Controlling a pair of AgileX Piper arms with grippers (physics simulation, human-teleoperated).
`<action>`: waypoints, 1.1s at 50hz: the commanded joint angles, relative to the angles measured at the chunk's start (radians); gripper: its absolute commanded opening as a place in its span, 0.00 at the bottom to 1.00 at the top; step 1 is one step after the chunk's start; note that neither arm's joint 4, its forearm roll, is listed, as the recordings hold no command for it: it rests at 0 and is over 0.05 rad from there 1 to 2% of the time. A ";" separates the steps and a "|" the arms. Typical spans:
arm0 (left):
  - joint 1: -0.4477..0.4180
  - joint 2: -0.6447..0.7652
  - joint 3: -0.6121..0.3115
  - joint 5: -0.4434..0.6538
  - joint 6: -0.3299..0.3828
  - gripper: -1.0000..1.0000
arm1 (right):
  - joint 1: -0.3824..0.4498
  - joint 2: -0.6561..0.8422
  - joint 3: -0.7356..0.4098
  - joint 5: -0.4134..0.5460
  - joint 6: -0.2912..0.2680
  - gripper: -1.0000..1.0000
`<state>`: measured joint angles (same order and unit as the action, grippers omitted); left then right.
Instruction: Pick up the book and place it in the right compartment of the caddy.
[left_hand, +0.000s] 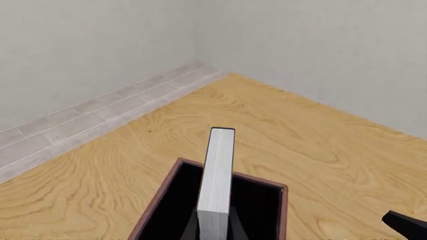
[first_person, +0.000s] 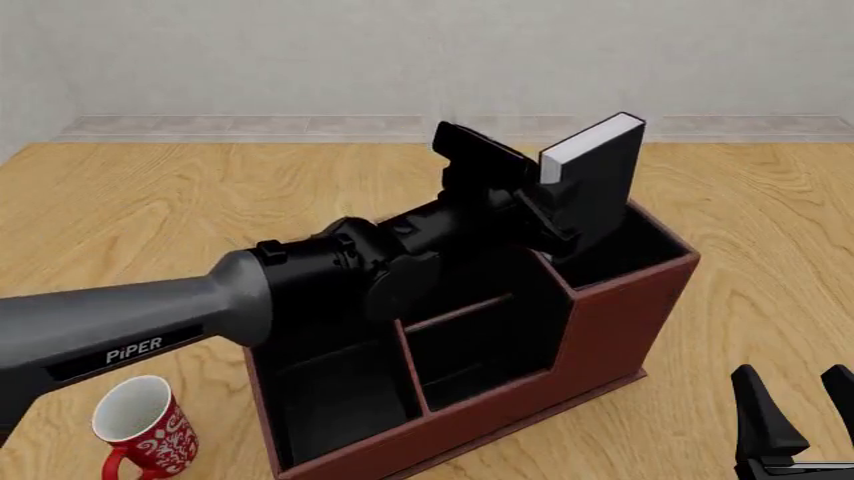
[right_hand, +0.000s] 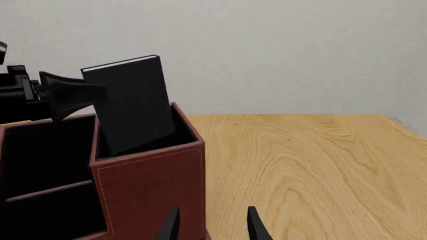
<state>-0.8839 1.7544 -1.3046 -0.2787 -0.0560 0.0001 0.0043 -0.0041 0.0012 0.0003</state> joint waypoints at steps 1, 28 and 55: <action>-0.001 -0.002 0.002 -0.017 0.013 0.00 | 0.000 0.000 0.000 0.000 0.000 1.00; -0.006 0.026 0.014 -0.033 0.002 0.00 | 0.000 0.000 0.000 0.000 0.000 1.00; -0.007 0.023 0.013 -0.027 0.007 1.00 | 0.000 0.000 0.000 0.000 0.000 1.00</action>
<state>-0.8906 1.7822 -1.2908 -0.3082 -0.0528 0.0001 0.0043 -0.0041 0.0012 0.0003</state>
